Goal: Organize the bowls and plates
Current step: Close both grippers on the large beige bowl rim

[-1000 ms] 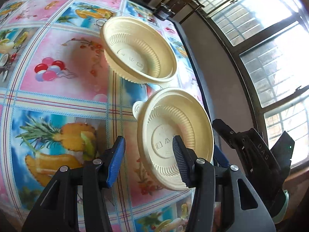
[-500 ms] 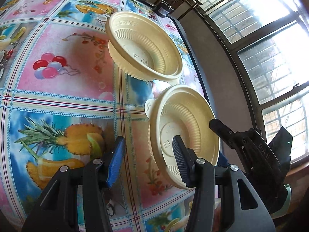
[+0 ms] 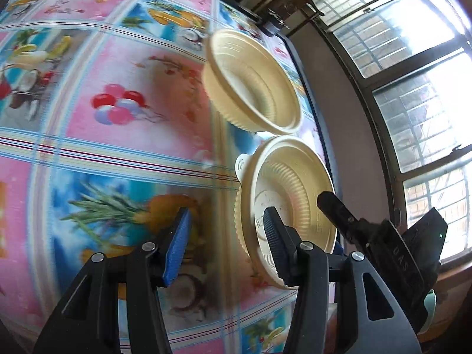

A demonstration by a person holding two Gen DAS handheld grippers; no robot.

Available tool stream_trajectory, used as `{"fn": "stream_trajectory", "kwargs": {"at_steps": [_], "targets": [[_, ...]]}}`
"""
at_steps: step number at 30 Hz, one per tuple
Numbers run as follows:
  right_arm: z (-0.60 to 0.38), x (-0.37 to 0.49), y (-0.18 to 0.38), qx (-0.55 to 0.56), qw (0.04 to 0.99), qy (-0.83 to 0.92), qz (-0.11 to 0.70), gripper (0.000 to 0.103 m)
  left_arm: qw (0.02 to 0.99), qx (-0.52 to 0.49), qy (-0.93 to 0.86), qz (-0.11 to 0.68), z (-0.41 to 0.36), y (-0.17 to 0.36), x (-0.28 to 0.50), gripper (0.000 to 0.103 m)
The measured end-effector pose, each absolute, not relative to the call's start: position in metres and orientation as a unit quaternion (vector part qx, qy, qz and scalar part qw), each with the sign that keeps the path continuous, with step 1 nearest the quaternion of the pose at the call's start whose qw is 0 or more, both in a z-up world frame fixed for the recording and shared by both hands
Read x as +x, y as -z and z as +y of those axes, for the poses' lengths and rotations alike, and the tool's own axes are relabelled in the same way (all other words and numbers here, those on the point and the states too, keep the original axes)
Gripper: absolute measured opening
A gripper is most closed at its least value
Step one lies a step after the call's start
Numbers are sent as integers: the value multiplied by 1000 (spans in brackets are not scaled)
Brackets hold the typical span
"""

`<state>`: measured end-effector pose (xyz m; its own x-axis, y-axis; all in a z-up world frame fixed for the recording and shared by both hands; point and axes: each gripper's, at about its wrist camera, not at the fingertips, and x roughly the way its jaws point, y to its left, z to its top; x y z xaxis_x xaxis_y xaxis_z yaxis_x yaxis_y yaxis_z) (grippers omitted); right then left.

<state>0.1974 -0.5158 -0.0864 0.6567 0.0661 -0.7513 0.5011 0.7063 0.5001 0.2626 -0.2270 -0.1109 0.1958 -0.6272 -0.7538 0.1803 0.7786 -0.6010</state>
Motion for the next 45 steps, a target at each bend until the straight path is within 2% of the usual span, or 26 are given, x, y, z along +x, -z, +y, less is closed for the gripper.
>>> {"fn": "stream_trajectory", "kwargs": {"at_steps": [9, 16, 31, 35, 38, 45], "targets": [[-466, 212, 90, 326, 845, 26, 424, 72, 755, -192, 239, 579, -190, 106, 273, 49], [-489, 202, 88, 359, 845, 61, 393, 72, 765, -204, 233, 564, -179, 102, 271, 49], [-490, 201, 92, 371, 838, 50, 396, 65, 773, -204, 247, 548, -184, 96, 268, 49], [-489, 202, 92, 368, 838, 49, 399, 59, 777, -199, 243, 545, -186, 95, 268, 48], [-487, 202, 93, 371, 835, 49, 402, 58, 778, -198, 238, 547, -186, 96, 269, 48], [-488, 202, 92, 367, 837, 56, 402, 45, 788, -194, 218, 542, -180, 97, 268, 47]]}}
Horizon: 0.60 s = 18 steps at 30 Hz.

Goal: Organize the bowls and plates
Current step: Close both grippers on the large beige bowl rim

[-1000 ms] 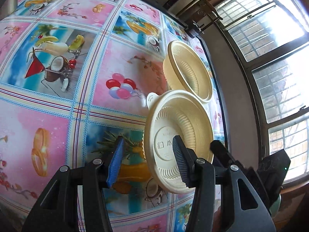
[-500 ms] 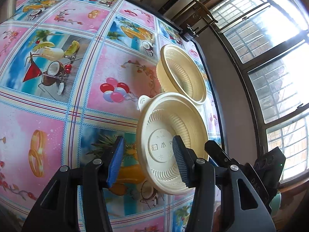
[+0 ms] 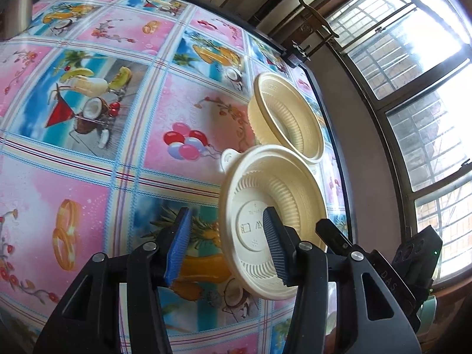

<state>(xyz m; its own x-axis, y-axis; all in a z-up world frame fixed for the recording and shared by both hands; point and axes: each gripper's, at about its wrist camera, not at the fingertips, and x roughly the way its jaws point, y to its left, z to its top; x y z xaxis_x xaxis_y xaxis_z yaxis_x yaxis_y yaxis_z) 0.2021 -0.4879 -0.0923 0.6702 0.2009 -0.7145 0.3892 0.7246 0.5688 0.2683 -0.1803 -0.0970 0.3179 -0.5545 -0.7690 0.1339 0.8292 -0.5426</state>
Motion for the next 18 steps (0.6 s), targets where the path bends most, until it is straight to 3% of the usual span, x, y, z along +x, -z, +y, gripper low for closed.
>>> {"fn": "stream_trajectory", "kwargs": {"at_steps": [5, 7, 13, 18], "targets": [[-489, 202, 91, 367, 838, 60, 398, 40, 790, -191, 215, 541, -180, 99, 269, 36], [-489, 202, 91, 366, 840, 62, 397, 37, 789, -189, 216, 543, -181, 101, 269, 28], [-491, 202, 91, 367, 841, 65, 393, 36, 788, -188, 218, 544, -183, 101, 268, 20], [-489, 202, 90, 361, 843, 66, 394, 25, 790, -188, 215, 543, -182, 102, 268, 14]]}}
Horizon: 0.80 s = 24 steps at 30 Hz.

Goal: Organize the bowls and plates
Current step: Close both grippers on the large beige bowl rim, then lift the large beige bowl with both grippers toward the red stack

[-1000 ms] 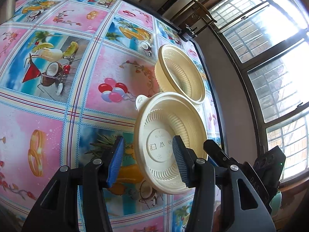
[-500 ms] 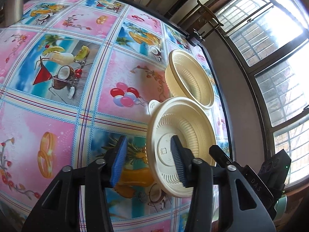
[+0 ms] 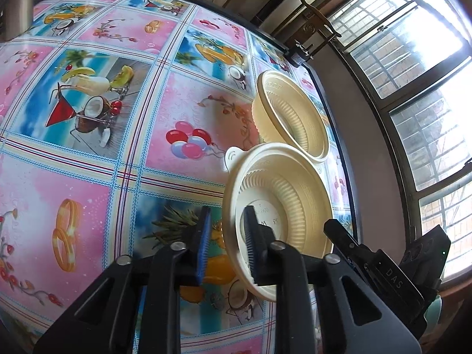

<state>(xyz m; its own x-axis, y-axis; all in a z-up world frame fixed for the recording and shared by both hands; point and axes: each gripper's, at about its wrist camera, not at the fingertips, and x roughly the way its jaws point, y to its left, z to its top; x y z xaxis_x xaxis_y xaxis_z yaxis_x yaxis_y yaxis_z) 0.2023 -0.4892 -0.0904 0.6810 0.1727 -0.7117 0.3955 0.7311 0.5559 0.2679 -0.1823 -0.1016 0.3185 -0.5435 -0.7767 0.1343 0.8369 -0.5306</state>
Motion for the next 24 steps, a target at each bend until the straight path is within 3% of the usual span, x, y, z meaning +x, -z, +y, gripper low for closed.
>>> {"fn": "stream_trajectory", "kwargs": {"at_steps": [10, 24], "targets": [[-487, 204, 92, 349, 845, 71, 398, 10, 795, -183, 204, 542, -182, 101, 267, 8], [-484, 205, 93, 336, 850, 73, 400, 10, 794, -186, 202, 542, -179, 102, 267, 7]]}}
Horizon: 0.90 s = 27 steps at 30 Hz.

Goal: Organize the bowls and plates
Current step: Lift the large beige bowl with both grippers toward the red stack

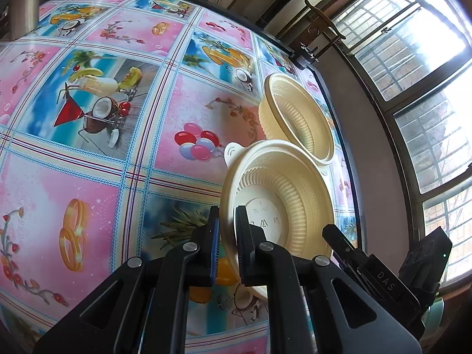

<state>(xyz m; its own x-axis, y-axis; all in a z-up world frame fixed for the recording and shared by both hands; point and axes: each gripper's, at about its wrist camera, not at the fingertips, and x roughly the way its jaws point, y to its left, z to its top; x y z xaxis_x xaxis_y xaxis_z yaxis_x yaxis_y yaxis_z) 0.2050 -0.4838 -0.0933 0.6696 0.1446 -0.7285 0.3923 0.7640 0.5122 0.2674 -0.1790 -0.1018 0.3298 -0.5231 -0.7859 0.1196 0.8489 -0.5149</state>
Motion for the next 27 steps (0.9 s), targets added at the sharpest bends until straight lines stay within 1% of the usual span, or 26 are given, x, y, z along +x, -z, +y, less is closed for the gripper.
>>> {"fn": "stream_trajectory", "kwargs": {"at_steps": [15, 27], "targets": [[-468, 205, 92, 312, 863, 79, 389, 10, 803, -181, 189, 535, -170, 99, 263, 7], [-430, 200, 90, 306, 871, 37, 382, 11, 819, -180, 159, 521, -127, 103, 236, 9]]}}
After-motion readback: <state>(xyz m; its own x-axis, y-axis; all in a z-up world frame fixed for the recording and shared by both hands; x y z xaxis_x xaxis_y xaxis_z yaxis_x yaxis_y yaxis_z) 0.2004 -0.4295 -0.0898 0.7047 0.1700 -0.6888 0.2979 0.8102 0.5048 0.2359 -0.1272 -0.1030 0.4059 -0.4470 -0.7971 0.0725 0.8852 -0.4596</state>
